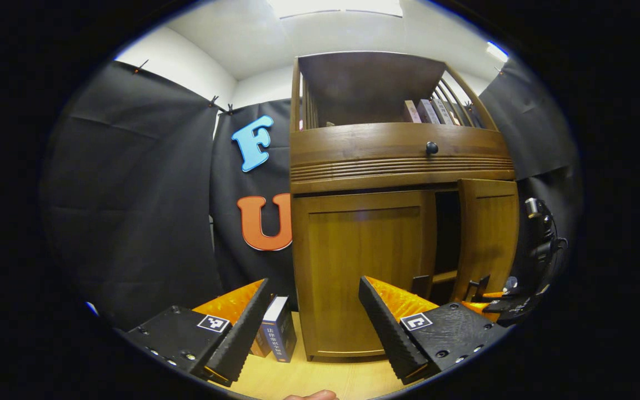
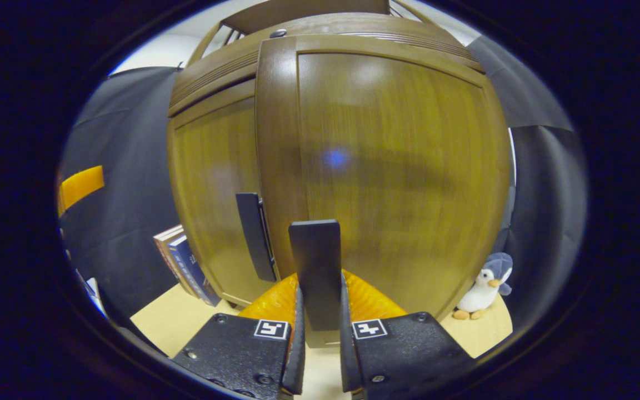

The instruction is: Open the right door of the double-door shoe cabinet with the right hand, and open the left door with the left hand.

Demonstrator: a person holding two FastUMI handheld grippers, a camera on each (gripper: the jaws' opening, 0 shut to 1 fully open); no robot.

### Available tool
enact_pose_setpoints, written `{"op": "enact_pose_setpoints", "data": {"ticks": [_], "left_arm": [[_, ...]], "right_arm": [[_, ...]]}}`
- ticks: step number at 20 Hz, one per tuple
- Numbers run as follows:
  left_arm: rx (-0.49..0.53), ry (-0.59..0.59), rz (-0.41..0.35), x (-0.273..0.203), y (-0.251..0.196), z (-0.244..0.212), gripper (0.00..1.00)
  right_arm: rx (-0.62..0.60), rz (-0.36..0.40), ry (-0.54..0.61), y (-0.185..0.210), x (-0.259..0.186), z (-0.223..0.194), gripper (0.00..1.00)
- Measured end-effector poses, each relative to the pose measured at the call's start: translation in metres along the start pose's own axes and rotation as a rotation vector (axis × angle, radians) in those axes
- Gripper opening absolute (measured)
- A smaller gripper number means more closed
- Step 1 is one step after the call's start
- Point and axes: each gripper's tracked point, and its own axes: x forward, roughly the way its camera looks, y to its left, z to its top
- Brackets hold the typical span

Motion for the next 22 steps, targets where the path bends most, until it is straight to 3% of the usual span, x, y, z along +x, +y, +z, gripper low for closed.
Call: {"op": "enact_pose_setpoints", "data": {"ticks": [1,2,3,6,9,10,13,14,15,16,17,20,21,22], "left_arm": [[0.000,-0.001,-0.009,0.000,-0.005,0.000,0.96],[0.000,0.000,-0.017,0.002,-0.009,-0.001,1.00],[0.002,-0.002,-0.020,0.004,-0.011,-0.001,0.96],[-0.002,-0.002,-0.042,0.009,-0.020,-0.004,0.95],[-0.015,0.007,-0.068,0.014,-0.032,-0.009,1.00],[-0.018,0.011,-0.078,0.017,-0.035,-0.011,0.96],[-0.025,0.030,-0.114,0.025,-0.052,-0.021,0.96],[-0.030,0.038,-0.131,0.029,-0.060,-0.024,1.00],[-0.032,0.046,-0.150,0.032,-0.070,-0.028,0.96],[-0.033,0.053,-0.167,0.035,-0.078,-0.031,1.00],[-0.033,0.058,-0.185,0.037,-0.086,-0.034,0.96],[-0.033,0.071,-0.232,0.045,-0.108,-0.043,0.96],[-0.036,0.077,-0.245,0.048,-0.118,-0.045,1.00],[-0.041,0.087,-0.262,0.052,-0.127,-0.049,0.96]], "right_arm": [[0.001,0.002,0.000,-0.002,-0.006,-0.003,0.29],[0.004,0.002,0.001,-0.004,-0.013,-0.004,0.29],[0.004,0.001,0.001,-0.005,-0.020,-0.007,0.29],[0.011,-0.002,0.004,-0.014,-0.041,-0.010,0.29],[0.027,-0.017,0.007,-0.024,-0.068,-0.017,0.29],[0.032,-0.025,0.008,-0.027,-0.073,-0.018,0.29],[0.044,-0.053,0.007,-0.033,-0.085,-0.025,0.29],[0.049,-0.063,0.009,-0.036,-0.089,-0.026,0.29],[0.053,-0.075,0.010,-0.043,-0.098,-0.028,0.29],[0.054,-0.088,0.010,-0.049,-0.106,-0.030,0.29],[0.060,-0.104,0.006,-0.054,-0.113,-0.030,0.27],[0.072,-0.155,-0.003,-0.073,-0.132,-0.035,0.25],[0.080,-0.168,-0.005,-0.079,-0.136,-0.036,0.24],[0.089,-0.181,-0.007,-0.084,-0.141,-0.038,0.24]]}}
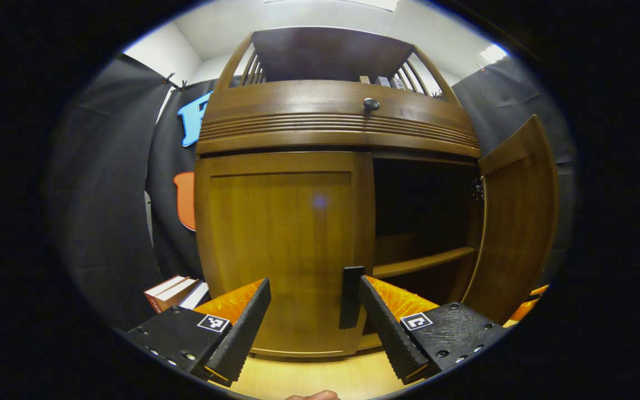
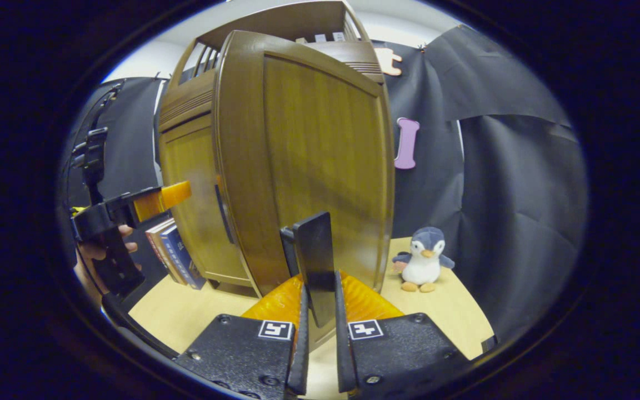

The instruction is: Open the right door of the double-door shoe cabinet with the right hand, and open the left door with the left hand.

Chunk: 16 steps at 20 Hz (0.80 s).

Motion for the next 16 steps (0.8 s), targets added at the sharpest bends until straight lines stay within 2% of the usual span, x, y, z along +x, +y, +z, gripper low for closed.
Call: {"op": "enact_pose_setpoints", "data": {"ticks": [8,9,10,14,16], "left_arm": [[-0.006,0.102,-0.032,0.036,-0.025,-0.040,0.96],[0.001,0.110,-0.030,0.039,-0.027,-0.044,1.00],[0.006,0.117,-0.030,0.043,-0.029,-0.047,0.96],[-0.001,0.166,-0.022,0.059,-0.030,-0.064,0.96],[-0.002,0.183,-0.018,0.064,-0.029,-0.072,0.96]], "right_arm": [[0.068,-0.141,-0.013,-0.054,-0.020,0.000,0.13],[0.079,-0.155,-0.015,-0.059,-0.022,0.000,0.12],[0.089,-0.168,-0.018,-0.065,-0.025,0.001,0.12],[0.115,-0.236,-0.021,-0.098,-0.036,0.001,0.09],[0.118,-0.239,-0.010,-0.107,-0.040,0.003,0.08]]}}
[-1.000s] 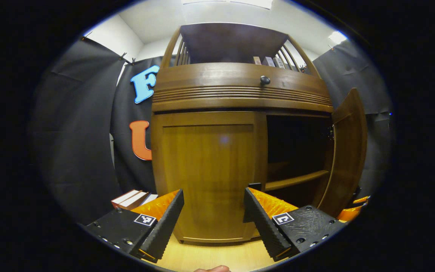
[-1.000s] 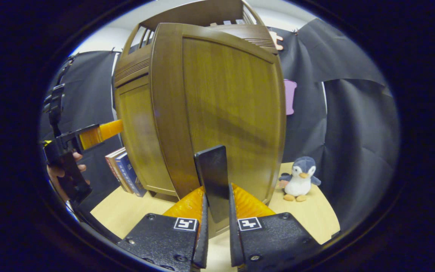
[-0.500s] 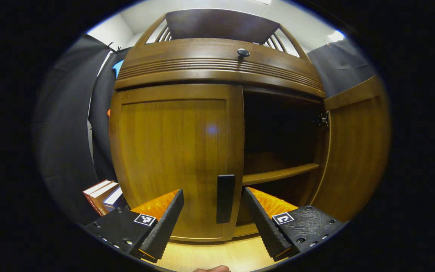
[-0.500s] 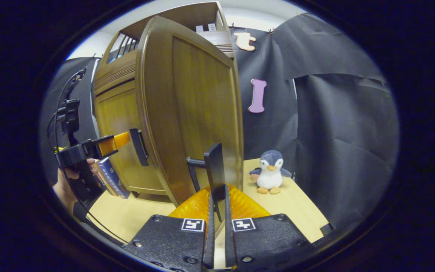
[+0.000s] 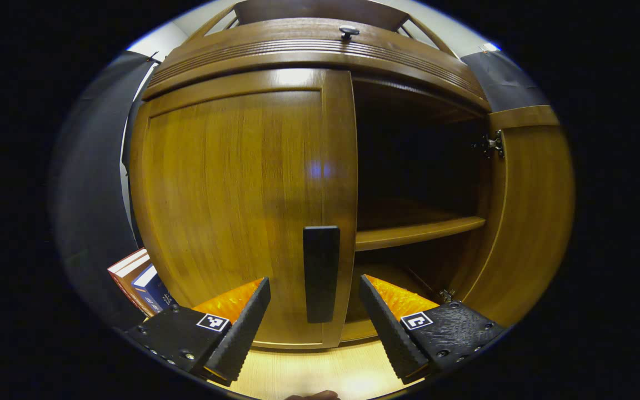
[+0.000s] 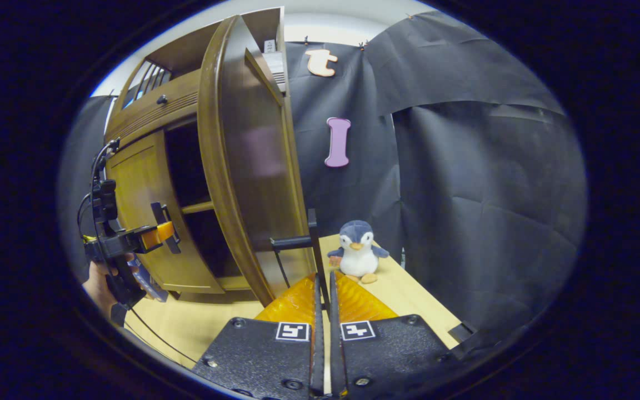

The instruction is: Open the right door of the double-door shoe cabinet with the right hand, and open the left door with the left hand.

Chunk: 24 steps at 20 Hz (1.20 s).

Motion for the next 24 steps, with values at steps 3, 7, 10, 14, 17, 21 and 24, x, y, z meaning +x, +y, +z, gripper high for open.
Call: {"op": "enact_pose_setpoints", "data": {"ticks": [3,7,10,14,17,21,24], "left_arm": [[0.026,-0.010,-0.014,0.014,-0.004,-0.003,0.96],[0.042,-0.020,0.024,0.023,0.002,-0.006,1.00],[0.021,-0.062,0.041,0.030,0.009,0.009,0.92],[0.015,-0.053,0.009,0.035,0.004,0.009,0.78],[0.017,-0.065,-0.005,0.033,0.005,0.009,0.87],[0.002,-0.061,-0.063,0.032,-0.008,0.008,0.52],[-0.028,-0.056,-0.076,0.034,-0.007,0.006,0.31]], "right_arm": [[-0.008,-0.030,-0.001,-0.010,-0.006,0.001,0.08],[0.013,-0.116,0.001,-0.039,-0.018,-0.004,0.08],[0.051,-0.108,-0.003,-0.050,-0.030,-0.001,0.08],[0.018,-0.083,-0.006,-0.044,-0.041,-0.002,0.20],[-0.074,-0.055,-0.009,-0.031,-0.052,0.000,0.45],[-0.219,-0.008,-0.032,-0.012,-0.069,0.004,0.73],[-0.254,0.024,-0.059,-0.006,-0.079,0.014,0.79]]}}
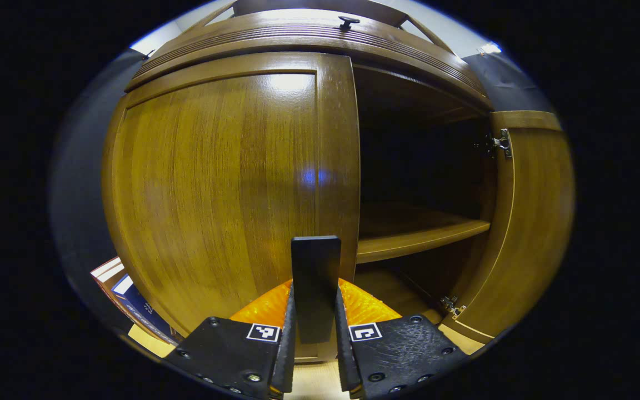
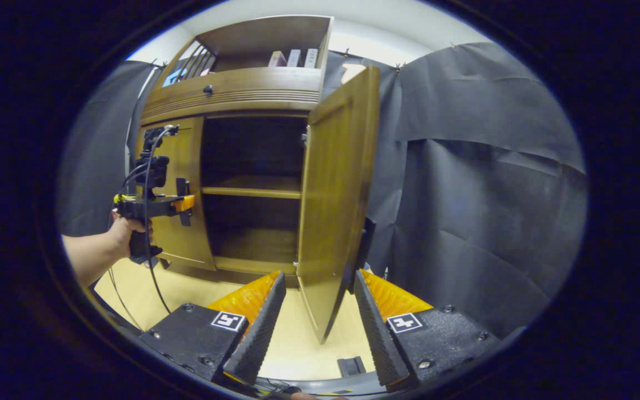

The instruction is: Open the right door of the double-door shoe cabinet with the right hand, and open the left door with the left hand.

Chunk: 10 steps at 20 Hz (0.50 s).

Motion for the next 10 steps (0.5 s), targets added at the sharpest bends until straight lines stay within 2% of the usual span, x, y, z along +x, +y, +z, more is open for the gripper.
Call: {"op": "enact_pose_setpoints", "data": {"ticks": [1,2,3,9,10], "left_arm": [[-0.005,0.004,-0.008,-0.003,-0.002,0.000,0.34],[0.005,0.011,-0.012,-0.005,-0.002,-0.001,0.34],[0.015,0.014,-0.014,-0.008,-0.002,0.000,0.25],[0.031,0.040,-0.031,-0.047,0.000,-0.007,0.25],[0.038,0.041,-0.028,-0.054,0.001,-0.008,0.25]], "right_arm": [[-0.001,0.005,-0.007,0.000,0.004,0.004,0.85],[0.002,0.017,-0.015,0.003,0.007,0.008,0.79],[0.010,0.034,-0.024,0.008,0.013,0.011,0.80],[-0.007,0.213,-0.069,0.064,0.045,0.035,0.81],[-0.014,0.237,-0.072,0.070,0.050,0.034,0.85]]}}
